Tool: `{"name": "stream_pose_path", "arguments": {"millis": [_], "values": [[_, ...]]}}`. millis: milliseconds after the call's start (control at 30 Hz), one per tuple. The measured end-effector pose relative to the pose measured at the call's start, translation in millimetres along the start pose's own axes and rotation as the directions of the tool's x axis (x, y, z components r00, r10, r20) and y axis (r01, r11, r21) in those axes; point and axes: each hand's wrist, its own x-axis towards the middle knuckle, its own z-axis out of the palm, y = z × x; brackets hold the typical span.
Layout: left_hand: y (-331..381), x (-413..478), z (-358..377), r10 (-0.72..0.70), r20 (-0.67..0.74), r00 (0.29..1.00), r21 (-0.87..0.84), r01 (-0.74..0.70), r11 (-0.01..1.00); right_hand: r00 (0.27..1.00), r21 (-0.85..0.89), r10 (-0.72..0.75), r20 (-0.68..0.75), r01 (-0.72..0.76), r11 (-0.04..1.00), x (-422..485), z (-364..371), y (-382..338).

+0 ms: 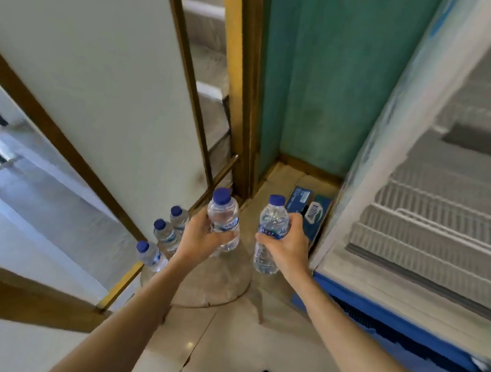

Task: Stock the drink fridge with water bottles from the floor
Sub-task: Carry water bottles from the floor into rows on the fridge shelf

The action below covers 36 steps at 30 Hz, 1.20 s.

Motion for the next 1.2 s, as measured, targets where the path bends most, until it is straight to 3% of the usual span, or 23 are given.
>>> {"name": "stream_pose_path", "arguments": {"millis": [167, 367, 533, 733, 900, 1067, 1200], "values": [[139, 13, -12, 0.219, 0.104, 0.970, -0.054, -0.214, 0.975, 0.975, 0.038, -0.185, -0.125, 0.191, 0.981, -3, -85, -92], [302, 13, 1, 0.472, 0.226, 0.852, -0.110, -0.459, 0.881, 0.869, 0.004, -0.352, -0.349, 0.377, 0.926, -20, -206, -197], [422, -2, 35, 0.625, 0.328, 0.708, -0.167, -0.608, 0.776, 0.748, -0.045, -0.419, -0.514, 0.465, 0.884, -34, -305, -258], [529, 2, 93, 0.709, 0.344, 0.615, -0.224, -0.680, 0.699, 0.620, -0.206, -0.473, -0.626, 0.453, 0.867, -26, -415, -298], [588, 34, 148, 0.714, 0.298, 0.633, -0.216, -0.684, 0.696, 0.596, -0.241, -0.478, -0.645, 0.435, 0.868, 8, -491, -316], [611, 78, 197, 0.644, 0.179, 0.743, -0.149, -0.627, 0.765, 0.651, -0.244, -0.444, -0.616, 0.379, 0.893, 59, -536, -317], [614, 107, 226, 0.618, 0.146, 0.773, -0.158, -0.598, 0.786, 0.711, -0.198, -0.390, -0.584, 0.342, 0.919, 101, -545, -315]]}}
